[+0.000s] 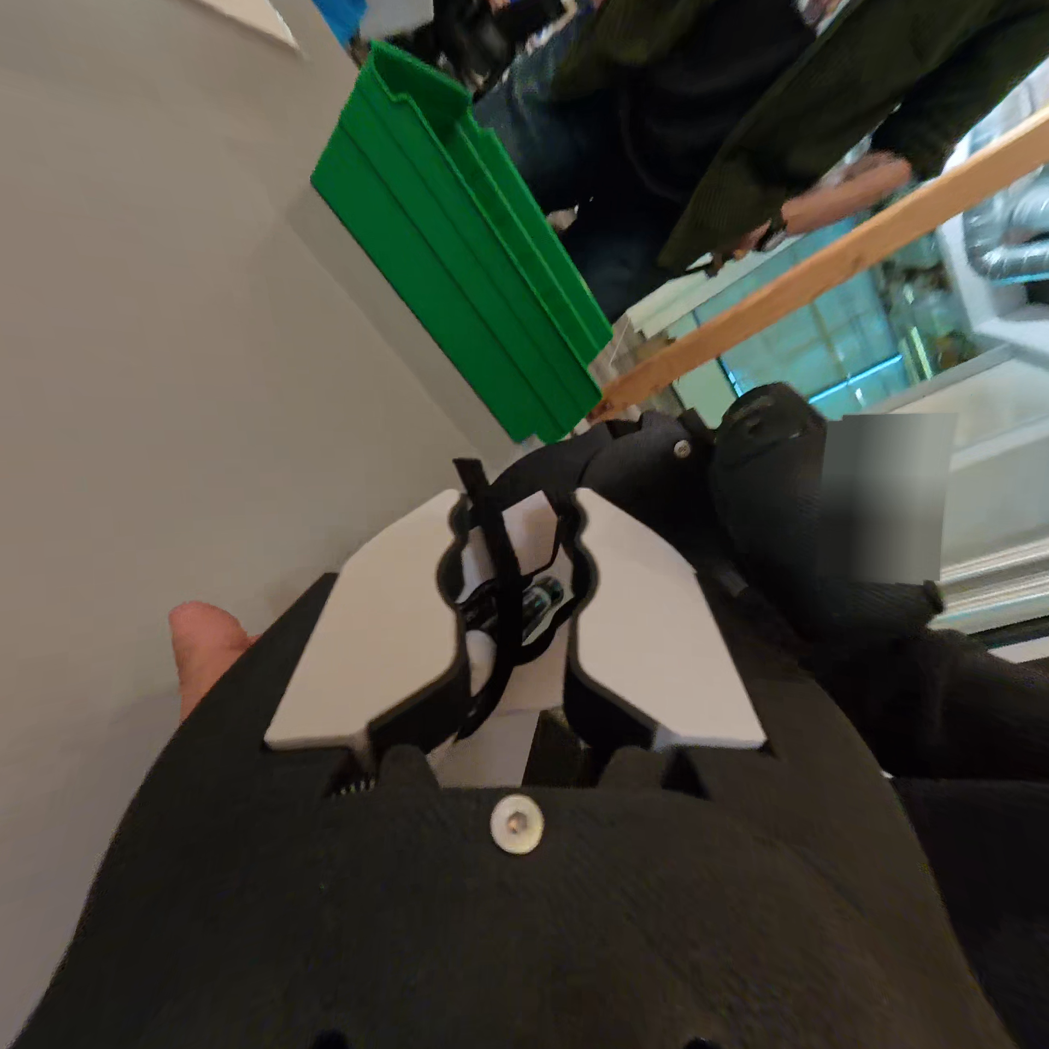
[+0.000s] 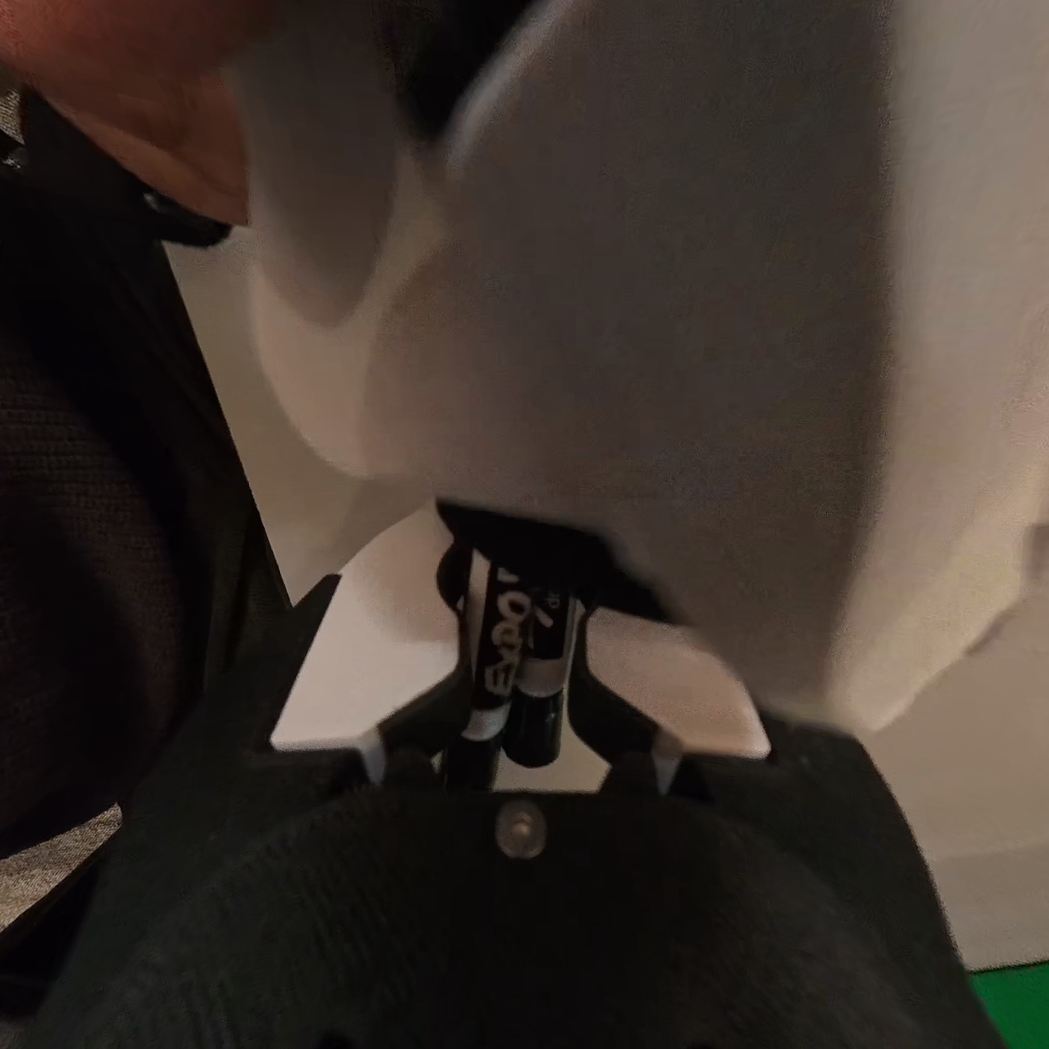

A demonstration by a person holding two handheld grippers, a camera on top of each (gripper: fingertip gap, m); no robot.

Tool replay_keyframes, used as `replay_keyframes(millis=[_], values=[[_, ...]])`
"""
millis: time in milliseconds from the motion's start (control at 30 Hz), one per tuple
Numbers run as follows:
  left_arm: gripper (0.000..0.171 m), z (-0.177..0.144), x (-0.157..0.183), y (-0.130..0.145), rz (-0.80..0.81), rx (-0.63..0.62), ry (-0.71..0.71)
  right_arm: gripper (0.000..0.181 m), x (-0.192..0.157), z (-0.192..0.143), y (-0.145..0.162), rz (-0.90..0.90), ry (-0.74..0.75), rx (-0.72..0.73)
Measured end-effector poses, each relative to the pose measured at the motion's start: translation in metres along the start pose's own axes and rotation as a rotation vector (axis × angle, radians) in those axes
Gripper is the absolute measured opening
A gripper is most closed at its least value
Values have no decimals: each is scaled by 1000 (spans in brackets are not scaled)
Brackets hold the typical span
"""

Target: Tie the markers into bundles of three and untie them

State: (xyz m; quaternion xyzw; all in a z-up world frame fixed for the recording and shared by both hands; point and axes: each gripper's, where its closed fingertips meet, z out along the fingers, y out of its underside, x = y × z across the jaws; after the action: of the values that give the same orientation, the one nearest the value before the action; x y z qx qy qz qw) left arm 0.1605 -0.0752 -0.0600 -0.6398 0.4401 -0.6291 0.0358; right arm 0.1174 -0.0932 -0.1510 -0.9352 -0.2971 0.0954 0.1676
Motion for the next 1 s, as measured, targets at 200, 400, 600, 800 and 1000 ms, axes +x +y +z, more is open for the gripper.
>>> replay_keyframes(millis=[200,400,600,800,1000], values=[[40,-8,-14,-9,-66,66,-18,38,0,0,0,1,6,-1],[40,-17,-31,-12,-115,107,-50,38,4,1,7,23,5,-20],[40,-21,-43,-12,-107,126,-105,38,11,1,19,38,0,-84],[40,-24,-51,8,-91,68,-157,37,17,3,36,43,-6,-196],[37,-20,-47,23,-27,-20,-175,37,17,7,39,43,-10,-219]])
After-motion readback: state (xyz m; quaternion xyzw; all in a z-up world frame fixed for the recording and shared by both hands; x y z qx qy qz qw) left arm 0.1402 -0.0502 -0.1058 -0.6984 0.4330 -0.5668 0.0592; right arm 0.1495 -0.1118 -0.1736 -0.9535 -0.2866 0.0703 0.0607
